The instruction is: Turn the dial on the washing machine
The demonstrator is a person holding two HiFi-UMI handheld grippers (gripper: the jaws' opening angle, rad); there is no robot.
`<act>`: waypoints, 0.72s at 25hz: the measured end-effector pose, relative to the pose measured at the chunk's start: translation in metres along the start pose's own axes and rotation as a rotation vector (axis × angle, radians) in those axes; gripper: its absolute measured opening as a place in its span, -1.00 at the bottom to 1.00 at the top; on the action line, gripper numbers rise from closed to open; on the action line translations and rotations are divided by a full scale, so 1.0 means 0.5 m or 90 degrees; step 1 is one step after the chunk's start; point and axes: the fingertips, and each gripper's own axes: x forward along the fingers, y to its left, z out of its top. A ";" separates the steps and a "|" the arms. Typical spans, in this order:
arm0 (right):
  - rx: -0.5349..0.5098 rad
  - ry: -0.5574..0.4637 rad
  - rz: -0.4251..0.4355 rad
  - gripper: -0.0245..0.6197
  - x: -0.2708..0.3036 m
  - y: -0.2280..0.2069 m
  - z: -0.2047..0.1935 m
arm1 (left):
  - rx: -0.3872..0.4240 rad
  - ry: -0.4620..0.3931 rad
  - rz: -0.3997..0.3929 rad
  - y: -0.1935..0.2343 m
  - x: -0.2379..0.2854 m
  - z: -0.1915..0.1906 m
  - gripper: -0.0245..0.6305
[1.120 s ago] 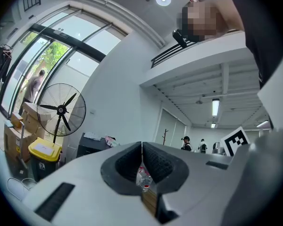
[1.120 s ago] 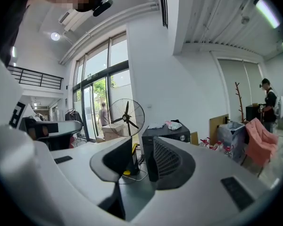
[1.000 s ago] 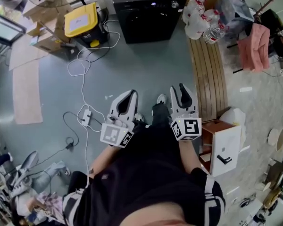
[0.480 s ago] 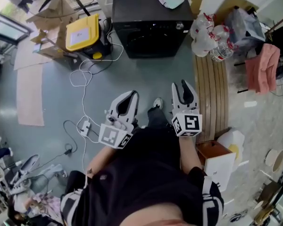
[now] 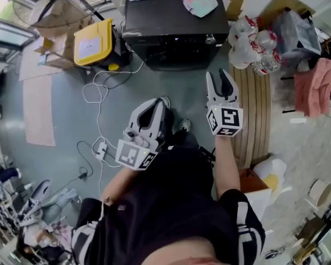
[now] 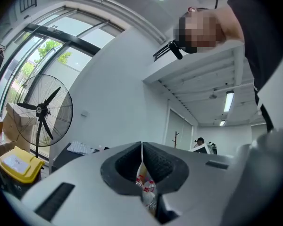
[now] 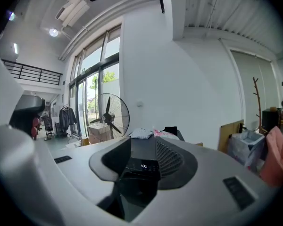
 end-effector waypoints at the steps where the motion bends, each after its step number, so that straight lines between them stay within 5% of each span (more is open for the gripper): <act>1: -0.001 0.007 -0.002 -0.41 0.038 -0.019 -0.013 | 0.001 0.006 -0.002 0.015 0.030 -0.012 -0.84; 8: 0.007 0.077 -0.025 -0.33 0.322 -0.161 -0.151 | -0.007 0.043 -0.011 0.159 0.263 -0.101 -0.84; 18: 0.028 0.217 -0.085 -0.08 0.587 -0.365 -0.514 | -0.036 0.083 -0.037 0.261 0.474 -0.293 -0.84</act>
